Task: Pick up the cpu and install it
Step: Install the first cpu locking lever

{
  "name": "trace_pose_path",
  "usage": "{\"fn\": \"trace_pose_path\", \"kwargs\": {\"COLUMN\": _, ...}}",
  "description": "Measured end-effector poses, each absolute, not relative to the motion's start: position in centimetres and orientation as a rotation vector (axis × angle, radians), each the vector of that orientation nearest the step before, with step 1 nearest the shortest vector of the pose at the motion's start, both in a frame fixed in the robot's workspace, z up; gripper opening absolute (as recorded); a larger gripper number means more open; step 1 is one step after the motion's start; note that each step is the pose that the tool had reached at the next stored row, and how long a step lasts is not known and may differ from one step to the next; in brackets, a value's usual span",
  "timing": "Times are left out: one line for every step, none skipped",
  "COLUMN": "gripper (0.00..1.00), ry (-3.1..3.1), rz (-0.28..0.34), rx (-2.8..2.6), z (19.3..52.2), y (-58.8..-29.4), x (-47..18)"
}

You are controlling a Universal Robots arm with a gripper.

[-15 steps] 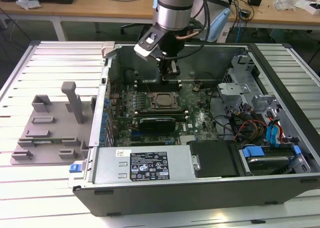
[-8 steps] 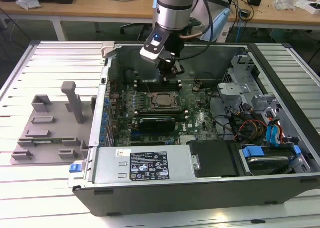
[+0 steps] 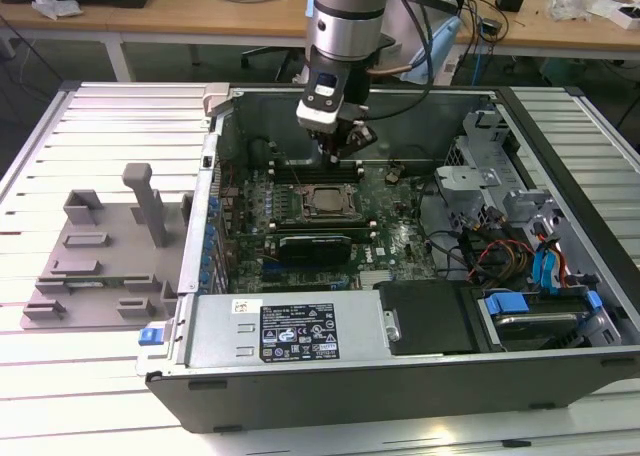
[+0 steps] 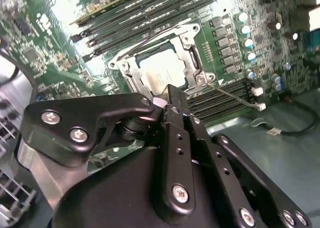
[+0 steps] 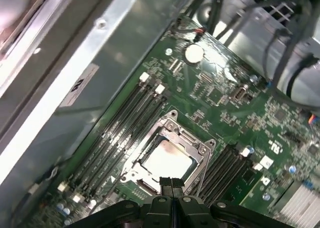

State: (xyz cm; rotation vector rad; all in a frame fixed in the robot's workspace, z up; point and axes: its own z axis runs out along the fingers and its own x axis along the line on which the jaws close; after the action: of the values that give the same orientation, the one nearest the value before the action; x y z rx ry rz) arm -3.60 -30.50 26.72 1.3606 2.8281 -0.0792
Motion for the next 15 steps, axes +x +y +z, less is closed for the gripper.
{"fn": "trace_pose_path", "kwargs": {"gripper": 0.11, "ry": 2.841, "rz": -0.079, "rx": 1.332, "z": 26.72, "y": -30.50, "x": -3.60}}
{"fn": "trace_pose_path", "kwargs": {"gripper": 0.11, "ry": 2.864, "rz": -0.079, "rx": 1.279, "z": 26.72, "y": -30.50, "x": -3.59}}
{"fn": "trace_pose_path", "kwargs": {"gripper": 0.11, "ry": 2.876, "rz": -0.079, "rx": 1.251, "z": 26.72, "y": -30.50, "x": -3.59}}
{"fn": "trace_pose_path", "kwargs": {"gripper": 0.11, "ry": 2.892, "rz": -0.079, "rx": 1.213, "z": 26.72, "y": -30.50, "x": -3.59}}
{"fn": "trace_pose_path", "kwargs": {"gripper": 0.11, "ry": 2.903, "rz": -0.079, "rx": 1.184, "z": 26.72, "y": -30.50, "x": -3.59}}
{"fn": "trace_pose_path", "kwargs": {"gripper": 0.11, "ry": 2.914, "rz": -0.079, "rx": 1.156, "z": 26.72, "y": -30.50, "x": -3.59}}
{"fn": "trace_pose_path", "kwargs": {"gripper": 0.11, "ry": 2.926, "rz": -0.078, "rx": 1.123, "z": 26.72, "y": -30.50, "x": -3.59}}
{"fn": "trace_pose_path", "kwargs": {"gripper": 0.11, "ry": 2.934, "rz": -0.078, "rx": 1.101, "z": 26.72, "y": -30.50, "x": -3.59}}
{"fn": "trace_pose_path", "kwargs": {"gripper": 0.11, "ry": 2.947, "rz": -0.078, "rx": 1.063, "z": 26.72, "y": -30.50, "x": -3.59}}
{"fn": "trace_pose_path", "kwargs": {"gripper": 0.11, "ry": 2.956, "rz": -0.078, "rx": 1.038, "z": 26.72, "y": -30.50, "x": -3.59}}
{"fn": "trace_pose_path", "kwargs": {"gripper": 0.11, "ry": 2.967, "rz": -0.078, "rx": 1.004, "z": 26.72, "y": -30.50, "x": -3.59}}
{"fn": "trace_pose_path", "kwargs": {"gripper": 0.11, "ry": 2.975, "rz": -0.077, "rx": 0.977, "z": 26.72, "y": -30.50, "x": -3.59}}
{"fn": "trace_pose_path", "kwargs": {"gripper": 0.11, "ry": 2.984, "rz": -0.077, "rx": 0.950, "z": 26.72, "y": -30.50, "x": -3.59}}
{"fn": "trace_pose_path", "kwargs": {"gripper": 0.11, "ry": 2.992, "rz": -0.077, "rx": 0.923, "z": 26.72, "y": -30.50, "x": -3.59}}
{"fn": "trace_pose_path", "kwargs": {"gripper": 0.11, "ry": 3.005, "rz": -0.076, "rx": 0.877, "z": 26.72, "y": -30.50, "x": -3.59}}
